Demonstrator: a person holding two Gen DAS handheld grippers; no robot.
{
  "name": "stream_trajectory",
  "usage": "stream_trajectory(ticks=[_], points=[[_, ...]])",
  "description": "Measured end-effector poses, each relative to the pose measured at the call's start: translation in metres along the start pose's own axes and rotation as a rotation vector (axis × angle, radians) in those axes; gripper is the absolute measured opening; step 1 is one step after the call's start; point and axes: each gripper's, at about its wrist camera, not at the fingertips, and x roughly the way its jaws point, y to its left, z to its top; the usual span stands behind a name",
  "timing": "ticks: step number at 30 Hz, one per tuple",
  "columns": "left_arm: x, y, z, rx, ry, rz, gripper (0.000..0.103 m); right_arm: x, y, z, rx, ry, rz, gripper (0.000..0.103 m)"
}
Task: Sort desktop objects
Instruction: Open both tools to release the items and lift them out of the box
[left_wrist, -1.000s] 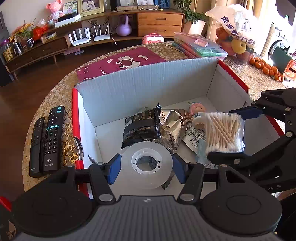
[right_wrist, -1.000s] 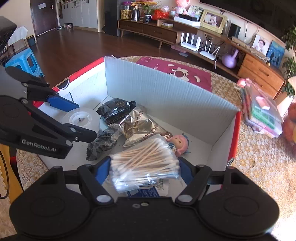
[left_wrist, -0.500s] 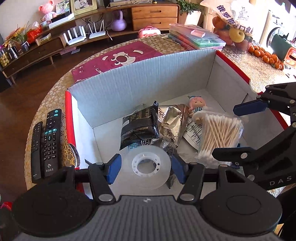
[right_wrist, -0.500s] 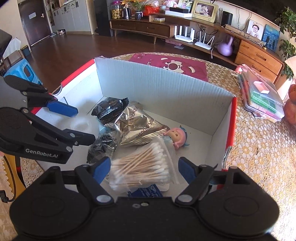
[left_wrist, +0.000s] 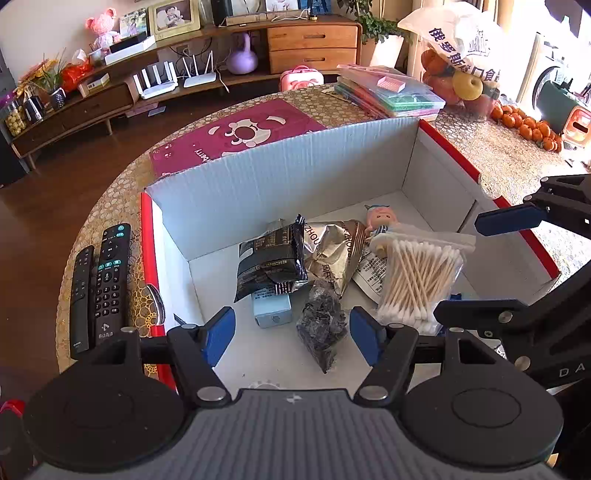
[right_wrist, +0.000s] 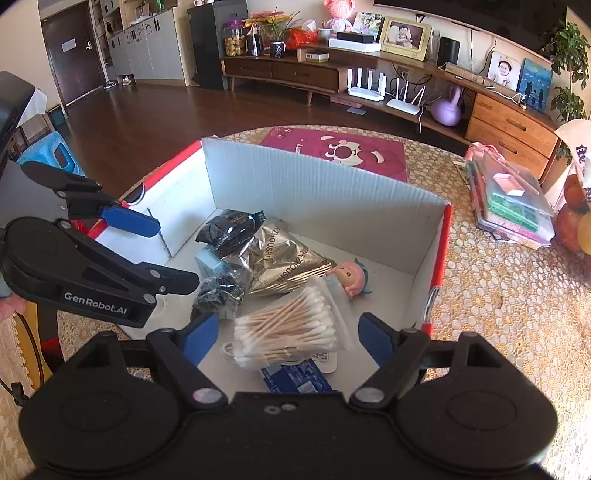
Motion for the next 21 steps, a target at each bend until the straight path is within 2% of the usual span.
stream_trajectory(ticks=[21], points=[[-0.07,-0.022,-0.025,-0.062,-0.133,-0.024,0.068,-0.08,0.023,-0.023,-0.025,-0.148,-0.015,0.082]])
